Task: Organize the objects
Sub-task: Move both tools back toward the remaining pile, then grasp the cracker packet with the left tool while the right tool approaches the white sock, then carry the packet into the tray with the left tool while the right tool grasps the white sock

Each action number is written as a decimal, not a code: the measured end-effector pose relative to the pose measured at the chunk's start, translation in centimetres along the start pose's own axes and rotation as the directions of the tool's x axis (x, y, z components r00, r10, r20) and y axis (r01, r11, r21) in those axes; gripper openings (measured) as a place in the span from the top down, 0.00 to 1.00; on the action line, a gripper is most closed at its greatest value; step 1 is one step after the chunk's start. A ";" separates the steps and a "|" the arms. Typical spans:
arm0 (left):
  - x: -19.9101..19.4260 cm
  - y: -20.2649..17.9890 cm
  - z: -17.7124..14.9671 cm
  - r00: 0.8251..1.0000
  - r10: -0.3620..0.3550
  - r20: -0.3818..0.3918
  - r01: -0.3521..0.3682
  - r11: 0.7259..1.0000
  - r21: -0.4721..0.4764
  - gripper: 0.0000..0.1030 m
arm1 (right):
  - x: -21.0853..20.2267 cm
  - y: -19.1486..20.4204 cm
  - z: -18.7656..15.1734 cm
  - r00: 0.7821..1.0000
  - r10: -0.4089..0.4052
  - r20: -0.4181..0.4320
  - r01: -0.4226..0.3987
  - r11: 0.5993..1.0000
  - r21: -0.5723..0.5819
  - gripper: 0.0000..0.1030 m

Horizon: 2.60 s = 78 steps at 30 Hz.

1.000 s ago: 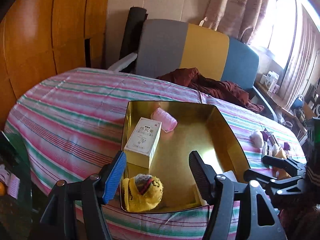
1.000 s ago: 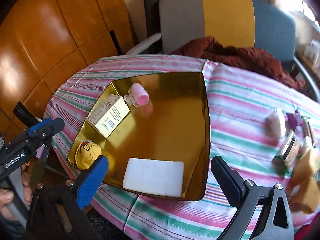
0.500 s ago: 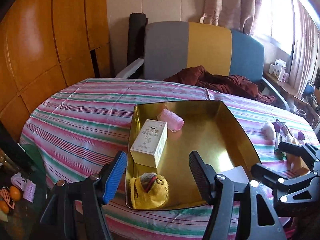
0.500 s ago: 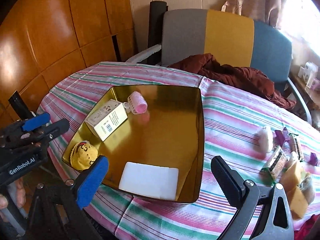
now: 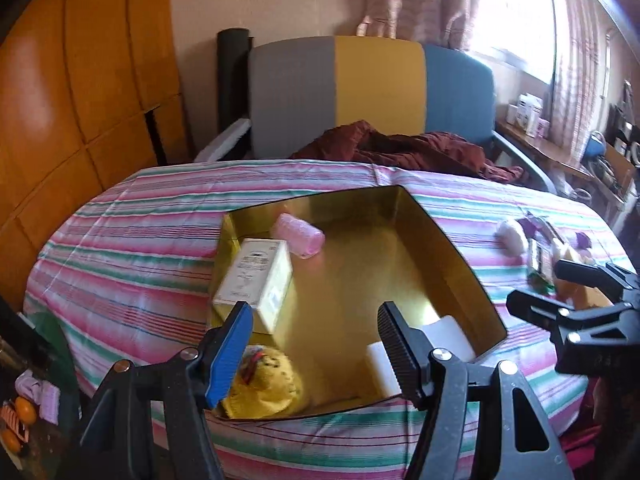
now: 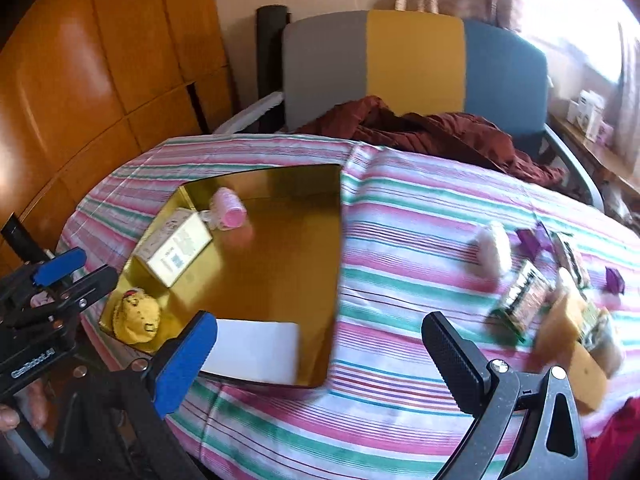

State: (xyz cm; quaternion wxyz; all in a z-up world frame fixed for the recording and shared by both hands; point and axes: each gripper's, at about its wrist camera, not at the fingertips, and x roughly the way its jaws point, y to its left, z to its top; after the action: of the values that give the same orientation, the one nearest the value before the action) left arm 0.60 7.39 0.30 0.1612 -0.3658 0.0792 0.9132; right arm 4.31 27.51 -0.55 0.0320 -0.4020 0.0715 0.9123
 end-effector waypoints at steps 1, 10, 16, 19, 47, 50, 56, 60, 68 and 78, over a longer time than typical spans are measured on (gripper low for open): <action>0.1 -0.3 0.0 1.000 -0.015 -0.001 0.015 1.000 0.006 0.36 | -0.1 -0.9 -0.1 1.000 -0.012 -0.005 0.012 1.000 0.018 0.00; 1.6 -4.4 0.6 0.990 -0.122 -0.076 0.129 0.987 0.096 0.31 | -2.5 -10.3 -1.3 0.991 -0.129 -0.030 0.133 0.969 0.210 0.00; 1.7 -8.3 0.9 0.971 -0.215 -0.108 0.232 0.954 0.187 0.31 | -5.4 -18.3 -2.6 0.975 -0.219 -0.048 0.220 0.890 0.399 0.00; 1.5 -10.4 1.5 0.960 -0.258 -0.111 0.277 0.935 0.221 0.31 | -6.7 -22.2 -3.4 0.966 -0.251 -0.067 0.251 0.832 0.495 0.00; 15.1 -32.2 4.8 0.857 -0.347 -0.380 0.497 0.749 0.439 0.42 | -7.6 -31.3 -6.6 0.966 -0.256 0.037 0.149 0.667 0.730 0.00; 16.6 -34.1 4.8 0.853 -0.333 -0.401 0.502 0.734 0.457 0.42 | -7.9 -31.9 -7.0 0.967 -0.252 0.050 0.128 0.642 0.756 0.00; 19.2 -36.3 4.7 0.858 -0.310 -0.409 0.493 0.723 0.484 0.51 | -7.8 -32.7 -7.3 0.970 -0.238 0.054 0.108 0.617 0.779 0.00; 19.6 -35.1 4.2 0.836 -0.359 -0.415 0.530 0.725 0.440 0.54 | -7.3 -32.7 -7.2 0.975 -0.221 0.039 0.112 0.628 0.770 0.00; 16.4 -32.2 1.2 0.845 -0.362 -0.394 0.518 0.738 0.433 0.54 | -4.1 -31.7 -6.8 0.980 -0.172 -0.098 0.190 0.681 0.707 0.00; 14.2 -30.2 -1.4 0.868 -0.366 -0.336 0.483 0.780 0.398 0.54 | -2.0 -31.0 -6.2 0.959 -0.226 -0.172 0.283 0.737 0.614 0.07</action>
State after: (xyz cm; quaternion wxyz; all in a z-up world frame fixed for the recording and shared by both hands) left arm 2.49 38.68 -11.34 0.4371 -0.4314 0.2317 0.7544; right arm 13.76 57.14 -6.45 0.2864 -0.4124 0.3195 0.8036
